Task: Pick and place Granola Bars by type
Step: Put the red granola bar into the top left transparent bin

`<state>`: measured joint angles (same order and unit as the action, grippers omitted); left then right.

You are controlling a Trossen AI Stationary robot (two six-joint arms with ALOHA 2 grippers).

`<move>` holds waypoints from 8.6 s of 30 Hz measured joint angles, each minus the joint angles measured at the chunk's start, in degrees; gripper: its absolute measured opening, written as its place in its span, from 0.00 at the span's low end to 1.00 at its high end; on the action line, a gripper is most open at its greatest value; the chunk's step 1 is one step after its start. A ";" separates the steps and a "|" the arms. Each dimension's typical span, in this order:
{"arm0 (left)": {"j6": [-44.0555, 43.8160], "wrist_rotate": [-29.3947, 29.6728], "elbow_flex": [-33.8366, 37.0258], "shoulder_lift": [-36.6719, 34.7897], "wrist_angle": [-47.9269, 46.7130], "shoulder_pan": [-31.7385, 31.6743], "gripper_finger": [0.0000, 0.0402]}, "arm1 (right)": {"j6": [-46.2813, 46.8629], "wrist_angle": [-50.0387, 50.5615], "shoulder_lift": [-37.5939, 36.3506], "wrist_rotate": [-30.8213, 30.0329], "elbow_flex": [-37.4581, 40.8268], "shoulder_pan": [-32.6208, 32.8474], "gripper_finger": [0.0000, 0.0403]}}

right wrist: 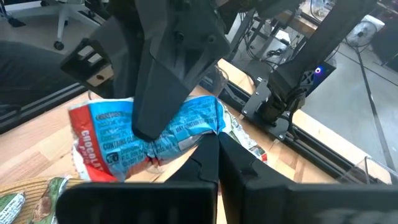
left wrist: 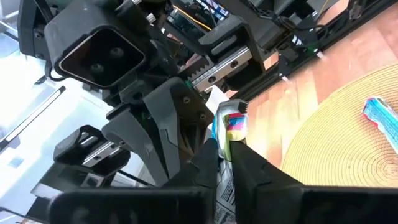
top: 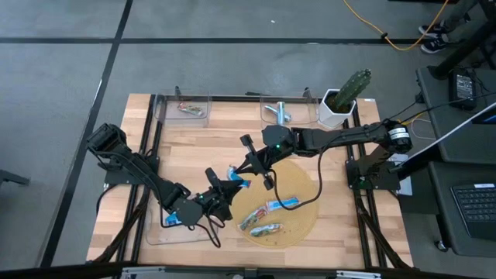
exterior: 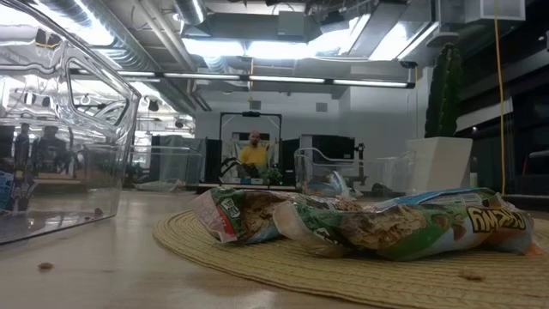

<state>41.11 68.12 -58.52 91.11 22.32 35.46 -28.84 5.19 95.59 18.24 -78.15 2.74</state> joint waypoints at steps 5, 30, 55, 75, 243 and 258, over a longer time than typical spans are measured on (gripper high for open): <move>0.15 0.88 0.00 0.00 -0.02 0.00 0.03 | -0.09 -0.17 -0.27 -0.56 -0.02 0.00 0.05; 3.19 17.73 -0.02 -10.16 0.41 0.95 0.01 | 7.45 29.86 -18.73 -18.91 1.92 2.26 0.38; -28.74 -19.86 -0.02 -41.56 -52.31 -53.79 0.01 | 2.95 6.23 -20.85 -30.77 17.49 8.00 0.33; -30.45 -42.86 12.45 -27.38 -47.45 -78.57 0.01 | 3.02 9.16 -20.81 -30.64 17.49 7.93 0.33; -41.18 -47.42 6.67 -26.46 -40.04 -27.26 0.41 | 13.18 -4.26 -8.31 -30.51 21.97 4.39 0.07; -37.94 -55.67 6.64 -23.80 -35.72 -27.13 0.65 | 11.56 -8.08 -8.31 -25.66 21.97 0.57 0.05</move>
<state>3.17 12.45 -51.88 67.31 -13.40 8.33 -17.28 -2.90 87.29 -7.42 -56.18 3.31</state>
